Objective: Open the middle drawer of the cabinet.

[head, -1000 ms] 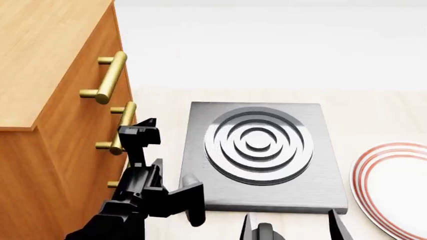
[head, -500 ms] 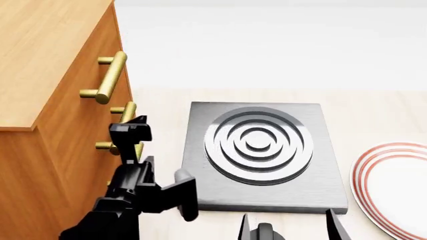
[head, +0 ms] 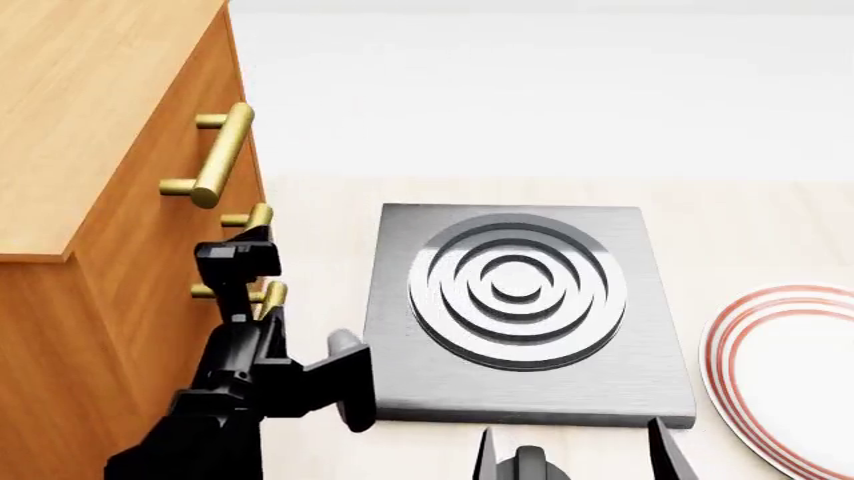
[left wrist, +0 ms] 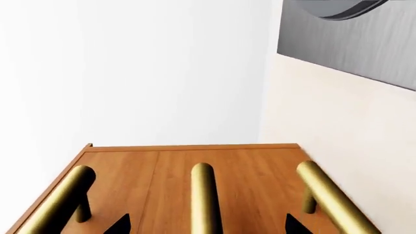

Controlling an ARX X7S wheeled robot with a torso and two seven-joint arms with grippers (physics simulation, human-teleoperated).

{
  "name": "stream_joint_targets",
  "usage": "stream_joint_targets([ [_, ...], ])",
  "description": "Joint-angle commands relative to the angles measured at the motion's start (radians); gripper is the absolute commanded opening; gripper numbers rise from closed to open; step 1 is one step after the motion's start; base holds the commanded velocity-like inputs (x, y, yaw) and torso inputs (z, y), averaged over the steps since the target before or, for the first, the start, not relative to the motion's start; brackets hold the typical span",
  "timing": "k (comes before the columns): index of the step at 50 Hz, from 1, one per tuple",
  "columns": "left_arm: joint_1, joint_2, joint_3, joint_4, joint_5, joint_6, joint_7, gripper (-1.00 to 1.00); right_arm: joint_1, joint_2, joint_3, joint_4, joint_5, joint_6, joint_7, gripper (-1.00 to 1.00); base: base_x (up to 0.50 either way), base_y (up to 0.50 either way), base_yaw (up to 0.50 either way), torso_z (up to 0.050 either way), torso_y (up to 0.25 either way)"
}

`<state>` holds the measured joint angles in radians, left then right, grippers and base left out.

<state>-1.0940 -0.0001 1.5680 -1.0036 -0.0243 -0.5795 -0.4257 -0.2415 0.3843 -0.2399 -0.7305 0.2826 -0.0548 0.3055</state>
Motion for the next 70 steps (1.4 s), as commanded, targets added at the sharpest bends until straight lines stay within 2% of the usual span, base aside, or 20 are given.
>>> stream_joint_targets([
  [1, 0.002, 0.000, -0.001, -0.033, -0.007, 0.011, -0.001, 1.00, 0.003, 0.003, -0.004, -0.001, 0.001, 0.002, 0.004, 1.00, 0.00, 0.00, 0.00, 0.000, 0.000],
  [65, 0.004, 0.000, -0.004, -0.087, -0.028, 0.018, -0.013, 1.00, 0.009, 0.015, -0.025, 0.014, 0.001, -0.007, 0.021, 1.00, 0.00, 0.00, 0.00, 0.000, 0.000],
  [66, 0.003, 0.000, -0.004, -0.087, -0.028, 0.021, -0.016, -1.00, 0.009, 0.015, -0.026, 0.015, 0.000, -0.009, 0.021, 1.00, 0.00, 0.00, 0.00, 0.000, 0.000],
  [70, 0.007, 0.000, -0.003, -0.087, -0.024, 0.026, -0.008, -1.00, 0.008, 0.016, -0.026, 0.017, 0.000, -0.012, 0.021, 1.00, 0.00, 0.00, 0.00, 0.000, 0.000],
])
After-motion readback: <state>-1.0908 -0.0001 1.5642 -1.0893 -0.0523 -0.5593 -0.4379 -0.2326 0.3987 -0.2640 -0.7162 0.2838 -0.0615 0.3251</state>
